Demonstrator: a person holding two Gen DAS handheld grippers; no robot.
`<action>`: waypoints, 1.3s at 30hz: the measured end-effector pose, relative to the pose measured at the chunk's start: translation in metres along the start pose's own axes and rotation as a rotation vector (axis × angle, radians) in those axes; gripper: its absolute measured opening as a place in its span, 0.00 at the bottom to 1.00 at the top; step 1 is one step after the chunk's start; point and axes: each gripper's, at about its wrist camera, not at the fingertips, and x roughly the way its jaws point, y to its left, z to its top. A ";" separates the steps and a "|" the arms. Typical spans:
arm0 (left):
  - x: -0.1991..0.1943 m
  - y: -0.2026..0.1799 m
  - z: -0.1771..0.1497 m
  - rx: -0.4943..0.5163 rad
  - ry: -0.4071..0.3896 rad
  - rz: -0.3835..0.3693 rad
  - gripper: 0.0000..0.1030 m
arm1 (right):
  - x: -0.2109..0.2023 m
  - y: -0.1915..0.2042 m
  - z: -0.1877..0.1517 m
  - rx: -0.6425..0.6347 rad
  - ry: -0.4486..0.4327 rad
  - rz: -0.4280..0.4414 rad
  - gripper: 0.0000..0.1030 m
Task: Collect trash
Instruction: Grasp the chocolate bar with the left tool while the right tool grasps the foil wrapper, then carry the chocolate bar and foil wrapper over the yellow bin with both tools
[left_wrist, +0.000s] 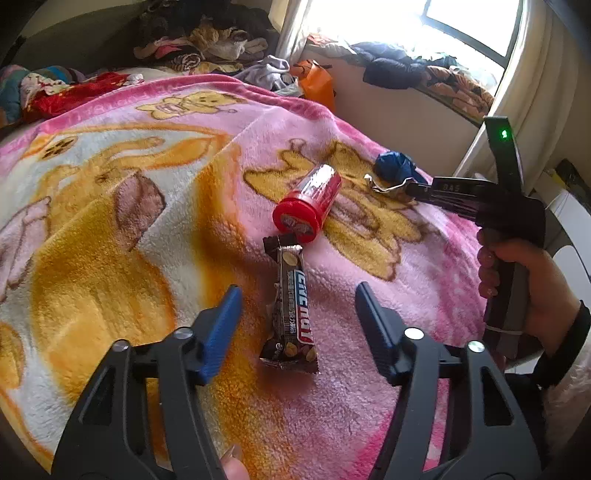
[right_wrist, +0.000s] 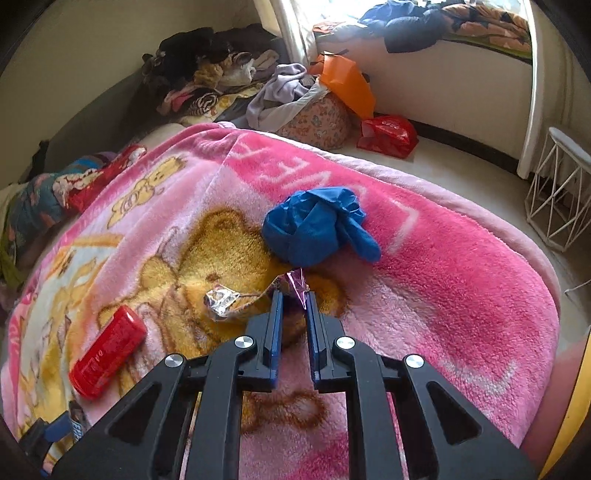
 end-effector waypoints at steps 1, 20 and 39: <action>0.001 0.000 -0.001 -0.001 0.004 -0.001 0.45 | -0.002 0.001 -0.001 -0.004 -0.004 0.004 0.09; -0.016 -0.012 0.012 0.006 -0.020 -0.074 0.11 | -0.101 -0.006 -0.036 0.043 -0.164 -0.008 0.08; -0.047 -0.088 0.027 0.108 -0.100 -0.210 0.11 | -0.183 -0.039 -0.055 0.077 -0.275 -0.113 0.07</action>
